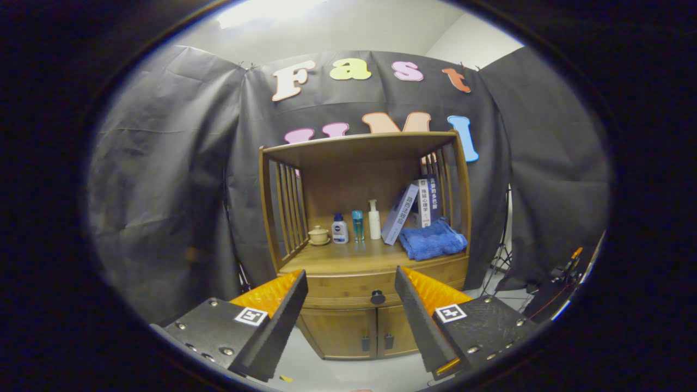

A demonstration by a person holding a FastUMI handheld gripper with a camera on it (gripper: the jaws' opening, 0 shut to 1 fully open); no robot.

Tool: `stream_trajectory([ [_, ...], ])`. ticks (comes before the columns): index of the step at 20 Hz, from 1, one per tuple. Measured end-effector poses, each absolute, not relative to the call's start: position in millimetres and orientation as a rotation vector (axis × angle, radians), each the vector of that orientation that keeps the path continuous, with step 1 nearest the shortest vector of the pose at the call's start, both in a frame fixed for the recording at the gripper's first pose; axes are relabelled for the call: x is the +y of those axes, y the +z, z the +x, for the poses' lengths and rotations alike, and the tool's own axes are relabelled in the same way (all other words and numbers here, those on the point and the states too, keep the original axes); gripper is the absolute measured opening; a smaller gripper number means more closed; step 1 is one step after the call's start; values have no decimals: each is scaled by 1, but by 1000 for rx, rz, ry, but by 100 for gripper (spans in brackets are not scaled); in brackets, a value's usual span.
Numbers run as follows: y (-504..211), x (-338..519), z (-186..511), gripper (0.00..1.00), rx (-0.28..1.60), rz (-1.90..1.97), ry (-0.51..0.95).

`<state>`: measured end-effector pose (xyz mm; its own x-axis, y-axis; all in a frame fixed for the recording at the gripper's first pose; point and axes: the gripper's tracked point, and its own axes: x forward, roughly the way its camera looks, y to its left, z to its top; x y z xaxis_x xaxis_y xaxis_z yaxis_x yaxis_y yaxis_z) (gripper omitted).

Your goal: Pull open the drawer, take out the items inside it, and place them on the countertop above the cabinet.

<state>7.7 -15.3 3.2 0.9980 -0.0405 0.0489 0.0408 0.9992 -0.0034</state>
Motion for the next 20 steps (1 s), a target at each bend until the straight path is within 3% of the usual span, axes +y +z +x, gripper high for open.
stream_trajectory([
  [9, -29, -34, 63, 96, -17, -39, -40],
  [20, -109, -71, 238, 98, 19, -47, -82],
])
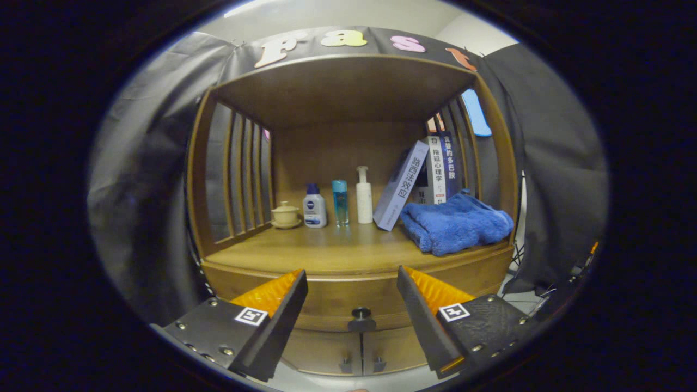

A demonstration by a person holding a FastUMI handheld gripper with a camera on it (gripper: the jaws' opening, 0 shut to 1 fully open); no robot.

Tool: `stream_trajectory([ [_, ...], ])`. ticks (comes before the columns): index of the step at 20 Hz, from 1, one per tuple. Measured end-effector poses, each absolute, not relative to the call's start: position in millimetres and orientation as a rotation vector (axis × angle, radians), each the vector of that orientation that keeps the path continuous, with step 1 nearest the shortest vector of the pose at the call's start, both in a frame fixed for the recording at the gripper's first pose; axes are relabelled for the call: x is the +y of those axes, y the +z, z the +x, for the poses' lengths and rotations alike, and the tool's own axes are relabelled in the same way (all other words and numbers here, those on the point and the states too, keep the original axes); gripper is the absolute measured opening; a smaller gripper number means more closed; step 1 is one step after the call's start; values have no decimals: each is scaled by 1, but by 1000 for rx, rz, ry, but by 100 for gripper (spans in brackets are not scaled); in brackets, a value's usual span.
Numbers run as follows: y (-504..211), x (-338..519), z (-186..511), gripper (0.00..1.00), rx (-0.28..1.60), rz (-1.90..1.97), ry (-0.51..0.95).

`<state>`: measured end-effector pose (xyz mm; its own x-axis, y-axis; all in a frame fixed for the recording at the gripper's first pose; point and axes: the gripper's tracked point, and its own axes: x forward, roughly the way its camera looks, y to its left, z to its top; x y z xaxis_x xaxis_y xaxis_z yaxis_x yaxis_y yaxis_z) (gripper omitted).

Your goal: Pull open the drawer, take out the items inside it, and place them on the countertop above the cabinet.

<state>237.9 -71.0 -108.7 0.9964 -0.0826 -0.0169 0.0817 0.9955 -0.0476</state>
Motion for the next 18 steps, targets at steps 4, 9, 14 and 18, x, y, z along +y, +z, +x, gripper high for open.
stream_trajectory([
  [4, -166, -75, 265, 99, 98, 17, -108],
  [9, -186, -77, 272, 73, 129, -81, -107],
  [14, -189, -87, 270, 39, 101, -109, -157],
  [18, -188, -86, 267, 39, 44, -163, -154],
])
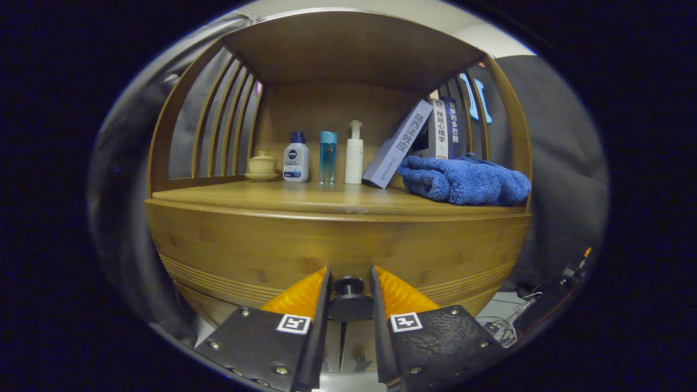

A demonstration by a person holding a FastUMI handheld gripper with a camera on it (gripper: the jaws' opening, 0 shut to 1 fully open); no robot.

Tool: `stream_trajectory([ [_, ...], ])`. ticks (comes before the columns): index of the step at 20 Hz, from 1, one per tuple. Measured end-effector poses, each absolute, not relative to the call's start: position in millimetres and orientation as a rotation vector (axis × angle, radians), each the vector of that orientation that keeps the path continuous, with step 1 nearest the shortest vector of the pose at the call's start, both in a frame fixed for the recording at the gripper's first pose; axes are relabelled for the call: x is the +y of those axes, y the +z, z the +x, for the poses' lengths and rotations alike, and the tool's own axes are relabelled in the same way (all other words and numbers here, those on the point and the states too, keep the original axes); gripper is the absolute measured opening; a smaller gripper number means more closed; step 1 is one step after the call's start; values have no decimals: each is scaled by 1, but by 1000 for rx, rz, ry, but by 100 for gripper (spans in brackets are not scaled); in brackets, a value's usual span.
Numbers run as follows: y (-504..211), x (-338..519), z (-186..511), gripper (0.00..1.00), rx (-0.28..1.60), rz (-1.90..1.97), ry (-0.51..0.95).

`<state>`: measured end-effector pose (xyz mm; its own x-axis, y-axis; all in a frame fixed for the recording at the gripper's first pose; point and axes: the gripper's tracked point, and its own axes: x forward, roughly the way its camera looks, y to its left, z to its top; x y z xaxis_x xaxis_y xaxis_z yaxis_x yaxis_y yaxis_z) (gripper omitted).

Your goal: Pull open the drawer, take out the items inside it, and place them on the countertop above the cabinet.

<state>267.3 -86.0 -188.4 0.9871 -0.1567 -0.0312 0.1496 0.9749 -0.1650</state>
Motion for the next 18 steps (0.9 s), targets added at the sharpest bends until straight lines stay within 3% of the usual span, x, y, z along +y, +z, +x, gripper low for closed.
stream_trajectory([
  [11, -204, -85, 267, 47, 79, -129, -117],
  [18, -212, -86, 242, 37, 113, -50, -59],
])
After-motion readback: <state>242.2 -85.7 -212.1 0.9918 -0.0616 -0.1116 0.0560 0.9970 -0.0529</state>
